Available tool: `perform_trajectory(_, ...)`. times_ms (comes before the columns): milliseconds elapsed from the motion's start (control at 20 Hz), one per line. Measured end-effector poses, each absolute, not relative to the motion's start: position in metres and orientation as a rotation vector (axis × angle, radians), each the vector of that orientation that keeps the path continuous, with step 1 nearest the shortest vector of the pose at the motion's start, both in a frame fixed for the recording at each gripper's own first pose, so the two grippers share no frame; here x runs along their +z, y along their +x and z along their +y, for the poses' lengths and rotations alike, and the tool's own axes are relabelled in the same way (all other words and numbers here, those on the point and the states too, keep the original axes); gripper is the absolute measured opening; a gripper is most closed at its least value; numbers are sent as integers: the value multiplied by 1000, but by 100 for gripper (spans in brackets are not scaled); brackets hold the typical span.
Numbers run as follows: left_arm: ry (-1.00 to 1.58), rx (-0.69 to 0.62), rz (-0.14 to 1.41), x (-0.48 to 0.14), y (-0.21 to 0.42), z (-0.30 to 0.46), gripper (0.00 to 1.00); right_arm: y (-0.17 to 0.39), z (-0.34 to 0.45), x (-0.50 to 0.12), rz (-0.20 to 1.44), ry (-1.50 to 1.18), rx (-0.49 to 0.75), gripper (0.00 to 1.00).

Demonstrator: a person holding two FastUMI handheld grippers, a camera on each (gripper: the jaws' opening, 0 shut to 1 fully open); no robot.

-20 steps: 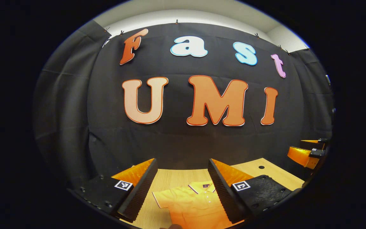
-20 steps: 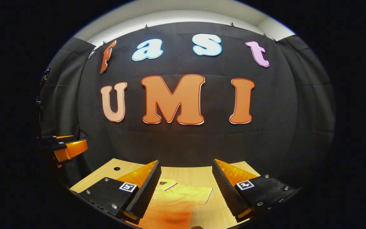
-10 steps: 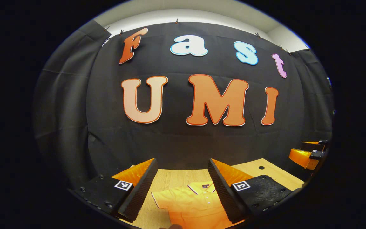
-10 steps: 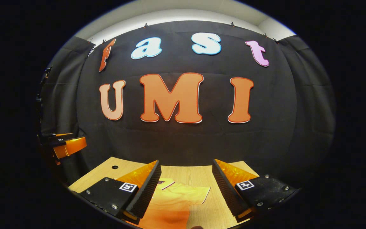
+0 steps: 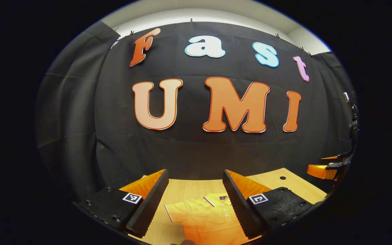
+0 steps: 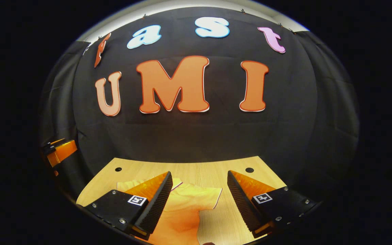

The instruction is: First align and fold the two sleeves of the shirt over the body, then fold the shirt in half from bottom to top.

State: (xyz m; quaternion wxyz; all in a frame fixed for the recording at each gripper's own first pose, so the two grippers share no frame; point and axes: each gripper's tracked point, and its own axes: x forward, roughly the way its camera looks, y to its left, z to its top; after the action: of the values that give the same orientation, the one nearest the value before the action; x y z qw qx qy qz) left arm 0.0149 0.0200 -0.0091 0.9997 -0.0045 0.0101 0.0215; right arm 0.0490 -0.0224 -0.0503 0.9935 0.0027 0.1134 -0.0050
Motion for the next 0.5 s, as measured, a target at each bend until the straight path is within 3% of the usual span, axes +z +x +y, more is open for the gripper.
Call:
perform_trajectory(350, -4, 70, 75, -35, 30, 40, 98, 90, -44, -143, 631, 99, -22, 98)
perform_trajectory(500, -25, 85, 99, -48, 37, 48, 98, 126, -66, -178, 723, 142, -75, 99)
